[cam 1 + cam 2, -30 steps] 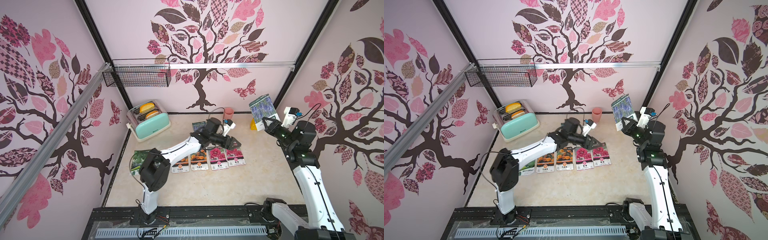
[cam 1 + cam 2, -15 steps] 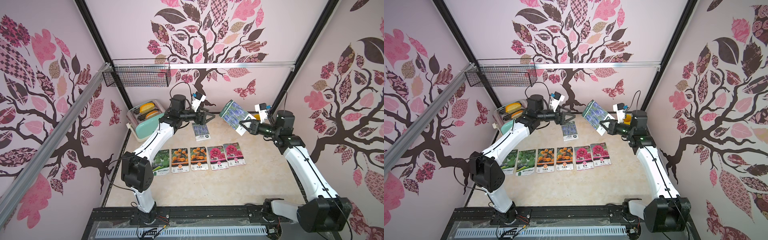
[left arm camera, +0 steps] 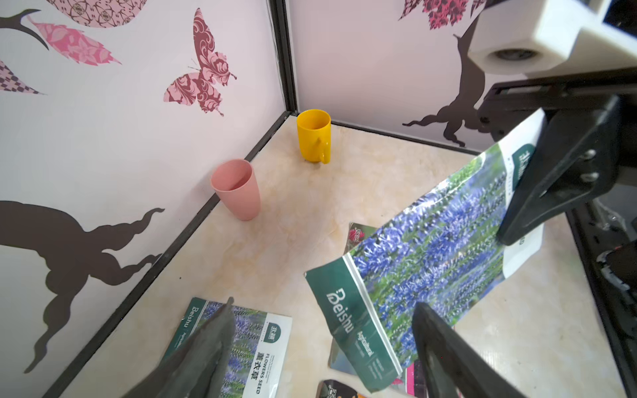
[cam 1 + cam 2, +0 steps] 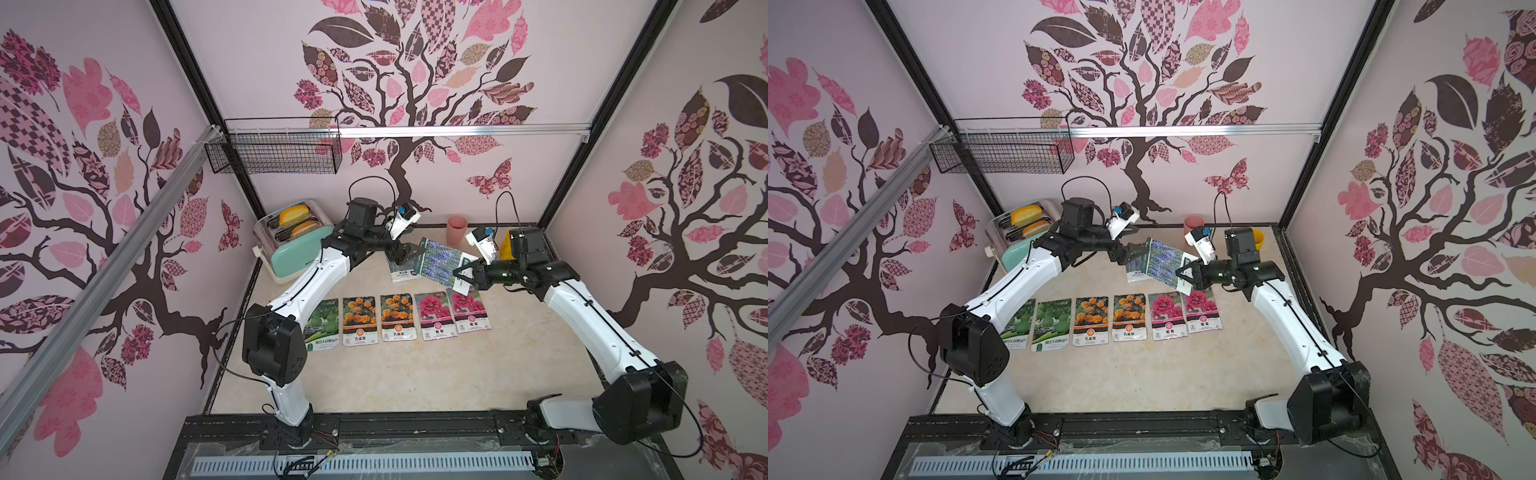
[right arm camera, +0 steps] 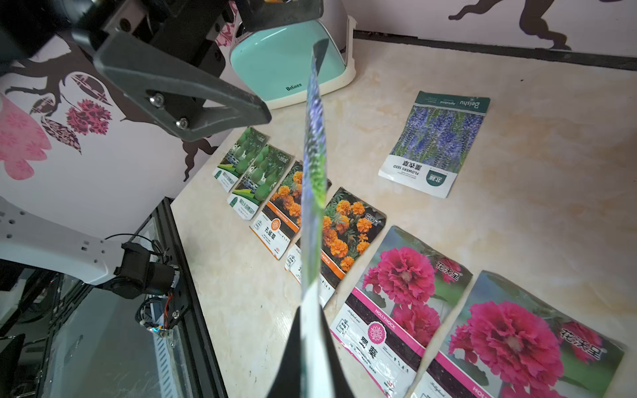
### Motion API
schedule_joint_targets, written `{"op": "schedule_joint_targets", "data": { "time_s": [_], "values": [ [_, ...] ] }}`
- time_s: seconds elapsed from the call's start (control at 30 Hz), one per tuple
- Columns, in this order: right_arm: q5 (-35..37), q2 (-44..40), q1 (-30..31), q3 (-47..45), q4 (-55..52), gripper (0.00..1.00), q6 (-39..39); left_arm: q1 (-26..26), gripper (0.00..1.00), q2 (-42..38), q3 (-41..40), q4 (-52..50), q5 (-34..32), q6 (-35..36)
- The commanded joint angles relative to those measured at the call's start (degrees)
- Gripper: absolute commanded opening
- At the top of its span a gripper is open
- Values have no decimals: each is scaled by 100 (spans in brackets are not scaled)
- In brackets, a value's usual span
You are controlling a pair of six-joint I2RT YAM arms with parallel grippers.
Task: Arrange the seed packets in a row
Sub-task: Place the seed packet at the center of the board.
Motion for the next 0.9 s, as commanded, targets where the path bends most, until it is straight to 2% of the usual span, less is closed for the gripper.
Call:
{"op": "schedule_joint_targets", "data": {
  "time_s": [0.0,0.13,0.33,0.5,0.6,0.63,0.7,0.77,0.8,0.87],
  "values": [
    [169,2,130,151,-272,0,-364,-47,83,-20,14,-135,-231,650],
    [169,46,203,185,-322,0,-398,-90,83,43,136,-390,-202,1059],
    [102,29,273,178,-310,0,-408,-214,83,166,388,-927,298,1429],
    [14,-32,330,147,-283,0,-394,-519,82,526,832,-1771,296,1844],
    [59,-75,330,150,-296,0,-386,-630,78,746,1090,-2183,238,1926],
    [58,-92,331,154,-284,0,-386,-650,71,802,1154,-2283,207,1925],
    [100,-125,331,141,-244,0,-345,-688,34,879,1233,-2312,15,1718],
    [194,-153,331,124,-195,0,-303,-688,7,859,1196,-2198,-152,1410],
    [275,-171,330,113,-135,0,-245,-682,0,810,1123,-2042,-267,1145],
    [457,-230,330,39,32,0,-91,-678,0,638,909,-1754,-282,801]
  ]
}}
